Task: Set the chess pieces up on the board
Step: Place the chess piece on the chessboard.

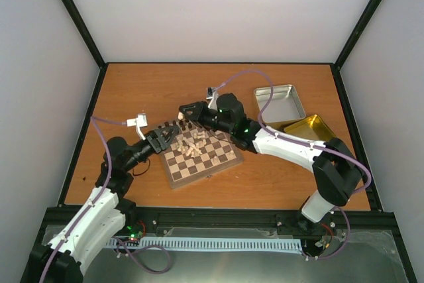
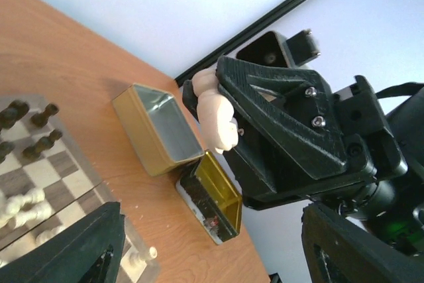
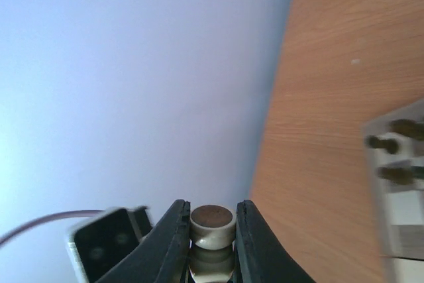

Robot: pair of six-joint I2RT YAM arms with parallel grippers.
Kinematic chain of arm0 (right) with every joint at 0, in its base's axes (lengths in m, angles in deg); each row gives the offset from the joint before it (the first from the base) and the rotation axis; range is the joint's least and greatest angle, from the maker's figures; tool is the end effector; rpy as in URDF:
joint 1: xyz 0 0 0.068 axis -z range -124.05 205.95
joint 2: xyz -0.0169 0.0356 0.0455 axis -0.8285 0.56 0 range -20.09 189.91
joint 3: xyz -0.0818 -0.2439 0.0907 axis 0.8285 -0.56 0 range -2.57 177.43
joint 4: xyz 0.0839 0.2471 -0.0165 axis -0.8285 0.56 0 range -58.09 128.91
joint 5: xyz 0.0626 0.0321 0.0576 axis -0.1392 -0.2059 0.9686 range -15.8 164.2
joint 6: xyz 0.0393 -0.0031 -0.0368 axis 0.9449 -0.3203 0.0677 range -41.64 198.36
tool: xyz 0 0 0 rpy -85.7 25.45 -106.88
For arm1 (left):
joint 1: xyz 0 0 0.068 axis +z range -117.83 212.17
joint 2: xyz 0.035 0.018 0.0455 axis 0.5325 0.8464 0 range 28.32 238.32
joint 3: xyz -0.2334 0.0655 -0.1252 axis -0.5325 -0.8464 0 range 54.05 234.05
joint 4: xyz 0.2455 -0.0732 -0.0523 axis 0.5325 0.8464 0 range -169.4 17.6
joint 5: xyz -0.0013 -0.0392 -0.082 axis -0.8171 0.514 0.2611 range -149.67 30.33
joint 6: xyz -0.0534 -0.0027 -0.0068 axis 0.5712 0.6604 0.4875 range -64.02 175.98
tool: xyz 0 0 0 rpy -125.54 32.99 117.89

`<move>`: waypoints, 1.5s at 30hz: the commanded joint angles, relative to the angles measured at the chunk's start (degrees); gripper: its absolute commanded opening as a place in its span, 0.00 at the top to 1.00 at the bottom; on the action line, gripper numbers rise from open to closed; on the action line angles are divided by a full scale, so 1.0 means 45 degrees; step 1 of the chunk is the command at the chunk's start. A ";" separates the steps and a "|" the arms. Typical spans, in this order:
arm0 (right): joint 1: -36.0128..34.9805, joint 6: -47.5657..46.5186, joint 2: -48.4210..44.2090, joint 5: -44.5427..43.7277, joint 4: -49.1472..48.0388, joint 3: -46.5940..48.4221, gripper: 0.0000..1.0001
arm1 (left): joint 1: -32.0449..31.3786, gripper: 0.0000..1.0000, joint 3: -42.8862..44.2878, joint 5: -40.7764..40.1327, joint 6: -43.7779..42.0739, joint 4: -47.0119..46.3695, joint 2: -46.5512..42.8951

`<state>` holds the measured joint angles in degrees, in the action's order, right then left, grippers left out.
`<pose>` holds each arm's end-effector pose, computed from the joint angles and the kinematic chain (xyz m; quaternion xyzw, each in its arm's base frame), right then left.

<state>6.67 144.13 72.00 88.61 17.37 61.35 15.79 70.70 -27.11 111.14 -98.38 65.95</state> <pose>0.2408 0.2934 0.2890 0.0351 0.7829 0.5703 0.2461 0.1531 -0.0650 0.2394 -0.0456 0.7160 -0.5534 0.4231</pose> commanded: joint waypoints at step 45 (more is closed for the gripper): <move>-0.0127 -0.2851 -0.1538 -0.1251 0.1965 -0.1165 0.35 | 0.0027 0.99 0.4624 -0.1747 -0.3854 1.1492 -0.0183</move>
<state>4.57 142.10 68.76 91.91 8.84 54.64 15.92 83.61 -32.82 105.87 -74.71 60.83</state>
